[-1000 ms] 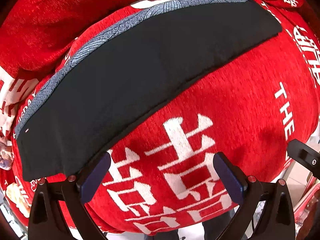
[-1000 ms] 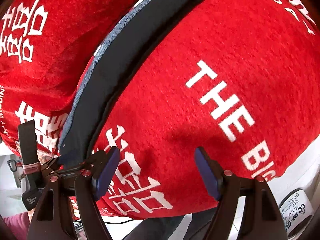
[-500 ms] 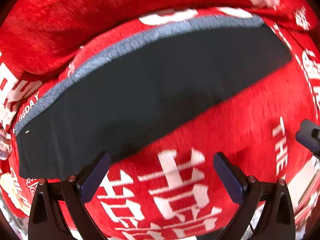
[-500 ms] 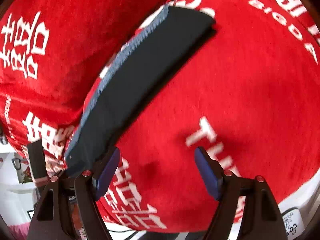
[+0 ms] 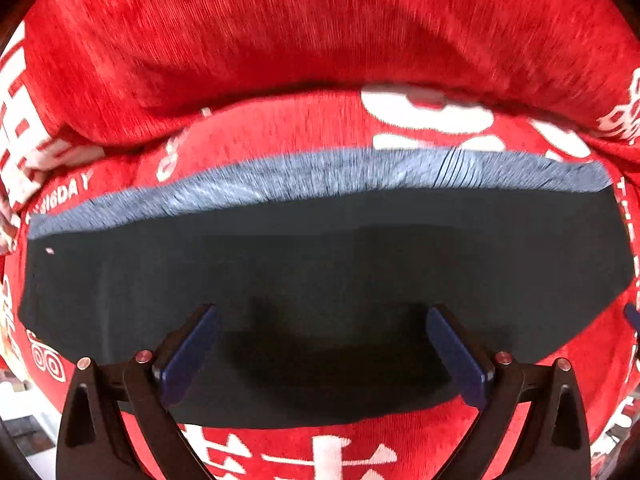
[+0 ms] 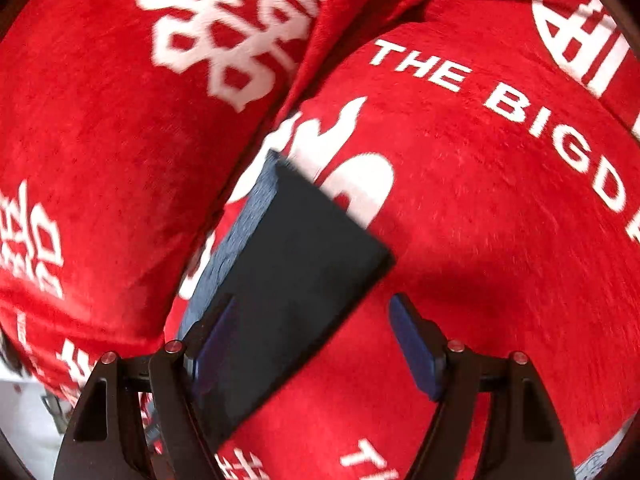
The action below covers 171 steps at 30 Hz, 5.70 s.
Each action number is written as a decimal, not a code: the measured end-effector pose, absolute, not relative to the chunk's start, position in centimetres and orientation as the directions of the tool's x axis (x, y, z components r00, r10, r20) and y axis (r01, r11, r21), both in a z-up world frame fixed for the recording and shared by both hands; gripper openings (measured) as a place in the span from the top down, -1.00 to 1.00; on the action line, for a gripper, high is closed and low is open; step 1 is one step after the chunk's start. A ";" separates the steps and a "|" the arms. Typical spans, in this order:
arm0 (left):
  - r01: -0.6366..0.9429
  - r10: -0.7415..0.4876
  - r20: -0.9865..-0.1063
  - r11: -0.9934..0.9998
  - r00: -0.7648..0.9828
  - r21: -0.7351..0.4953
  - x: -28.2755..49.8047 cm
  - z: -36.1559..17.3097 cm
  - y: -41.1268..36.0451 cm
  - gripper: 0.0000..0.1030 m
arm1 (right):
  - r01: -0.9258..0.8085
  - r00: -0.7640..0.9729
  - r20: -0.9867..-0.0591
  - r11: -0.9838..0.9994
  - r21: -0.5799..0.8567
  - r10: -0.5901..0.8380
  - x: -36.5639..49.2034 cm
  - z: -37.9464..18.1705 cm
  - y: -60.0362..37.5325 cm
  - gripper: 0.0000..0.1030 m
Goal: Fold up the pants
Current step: 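Grasp the folded trouser edge with the right gripper while the left gripper holds the trousers, then lift the gripped trouser end upward with the right gripper, then carry the held trouser end over onto the waistband with the right gripper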
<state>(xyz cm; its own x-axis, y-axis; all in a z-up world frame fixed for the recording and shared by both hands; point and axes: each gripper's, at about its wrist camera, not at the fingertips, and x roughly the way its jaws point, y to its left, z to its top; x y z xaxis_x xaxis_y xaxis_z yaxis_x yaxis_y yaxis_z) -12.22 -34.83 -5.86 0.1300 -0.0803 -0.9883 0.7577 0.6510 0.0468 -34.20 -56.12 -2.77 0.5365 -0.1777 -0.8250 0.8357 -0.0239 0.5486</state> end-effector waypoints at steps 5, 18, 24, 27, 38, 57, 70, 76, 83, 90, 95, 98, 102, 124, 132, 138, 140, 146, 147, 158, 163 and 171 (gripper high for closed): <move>0.764 -0.052 -0.990 0.642 0.133 0.069 -13.0 -7.1 -34.7 -1.00 | 0.841 0.524 -0.841 -0.072 0.536 -0.134 -34.2 -4.7 -57.8 0.76; 0.787 -0.042 -0.987 0.610 0.153 0.096 -13.5 -7.5 -34.8 -1.00 | 0.853 0.517 -0.849 -0.020 0.522 -0.106 -34.3 -4.6 -57.2 0.68; 0.782 -0.045 -0.989 0.618 0.144 0.085 -13.4 -7.7 -34.7 -1.00 | 0.834 0.548 -0.833 -0.023 0.551 -0.074 -34.9 -4.4 -55.4 0.46; 0.783 -0.046 -0.989 0.616 0.141 0.083 -13.3 -7.7 -34.6 -1.00 | 0.822 0.566 -0.822 -0.030 0.568 -0.057 -34.9 -4.7 -54.6 0.34; 0.799 -0.033 -0.986 0.591 0.163 0.112 -13.2 -7.9 -35.1 -1.00 | 0.766 0.640 -0.767 -0.055 0.641 -0.029 -34.0 -5.3 -52.0 0.06; 0.800 -0.020 -0.982 0.582 0.189 0.143 -14.0 -7.5 -35.4 -1.00 | 0.737 0.676 -0.735 0.037 0.675 -0.052 -34.1 -4.9 -51.3 -0.16; 0.804 -0.014 -0.982 0.577 0.189 0.146 -14.2 -7.3 -35.6 -1.00 | 0.726 0.688 -0.726 0.009 0.688 0.011 -33.4 -5.4 -51.1 -0.17; 0.813 -0.053 -0.979 0.568 0.195 0.131 -14.7 -5.8 -36.1 -1.00 | 0.698 0.716 -0.697 0.014 0.716 -0.046 -34.0 -4.7 -51.8 -0.17; 0.850 -0.096 -0.986 0.523 0.136 0.066 -16.7 -6.0 -38.6 -1.00 | 0.677 0.735 -0.675 0.004 0.736 -0.066 -33.5 -5.7 -53.5 -0.17; 0.818 -0.107 -0.990 0.575 0.089 0.012 -16.6 -7.4 -37.6 -1.00 | 0.663 0.745 -0.661 -0.014 0.749 -0.083 -33.0 -7.1 -54.0 -0.17; 0.830 -0.121 -0.987 0.557 0.110 0.024 -17.0 -7.5 -37.6 -1.00 | 0.615 0.771 -0.613 -0.048 0.787 -0.171 -32.8 -7.8 -55.5 -0.17; 0.831 -0.115 -0.988 0.557 0.098 0.018 -16.9 -7.4 -37.7 -1.00 | 0.608 0.774 -0.609 -0.064 0.791 -0.173 -31.8 -8.0 -56.8 0.33; 0.824 -0.143 -0.977 0.565 0.158 0.051 -16.4 -4.8 -37.9 -0.69 | 0.663 0.739 -0.657 -0.016 0.749 -0.145 -30.6 -6.5 -57.4 0.75; 0.823 -0.255 -0.959 0.566 0.124 -0.044 -9.7 -2.2 -31.0 -0.69 | 0.733 0.603 -0.757 0.550 0.400 -0.253 -18.8 8.5 -47.7 0.75; 0.746 -0.196 -0.960 0.665 0.200 0.019 -0.8 -1.1 -19.7 -0.69 | 0.653 0.510 -0.827 0.732 0.194 -0.237 -6.7 7.1 -37.6 0.73; 0.643 -0.100 -0.971 0.763 0.215 0.064 4.7 -2.8 -11.3 -0.69 | 0.597 0.300 -0.928 0.802 0.001 -0.222 1.5 -2.6 -30.0 0.58; 0.626 -0.089 -0.973 0.777 0.211 0.065 5.7 -3.5 -9.8 -0.69 | 0.594 0.210 -0.929 0.794 -0.127 -0.305 2.6 -4.6 -27.9 0.53; 0.621 -0.105 -0.977 0.783 0.187 0.034 6.7 -3.4 -9.5 -0.69 | 0.409 0.194 -0.880 0.851 -0.330 -0.434 3.4 -1.5 -21.5 0.11; 0.626 -0.119 -0.976 0.779 0.183 0.022 6.6 -2.9 -9.7 -0.69 | 0.371 0.233 -0.877 0.872 -0.320 -0.421 2.8 -0.4 -20.7 0.11; 0.750 -0.321 -0.943 0.602 -0.086 -0.274 1.7 -1.8 -18.0 -0.69 | 0.743 0.620 -0.779 0.247 0.622 0.099 -12.5 -2.8 -37.0 0.11; 0.754 -0.312 -0.930 0.560 -0.193 -0.344 -0.7 -4.5 -21.7 -0.62 | 0.711 0.687 -0.711 0.061 0.700 0.150 -14.6 -6.3 -38.6 0.11; 0.758 -0.274 -0.940 0.564 -0.203 -0.328 -1.2 -6.1 -22.5 0.07 | 0.721 0.692 -0.710 -0.071 0.690 0.133 -14.6 -8.1 -39.4 0.89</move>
<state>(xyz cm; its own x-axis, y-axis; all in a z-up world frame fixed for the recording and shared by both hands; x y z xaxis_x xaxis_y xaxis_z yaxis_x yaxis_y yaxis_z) -1.23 -22.47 -6.11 -0.2026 -0.2737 -0.9402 0.7579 0.5642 -0.3276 -14.59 -39.35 -8.07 0.6921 0.1326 -0.7095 0.7206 -0.0710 0.6897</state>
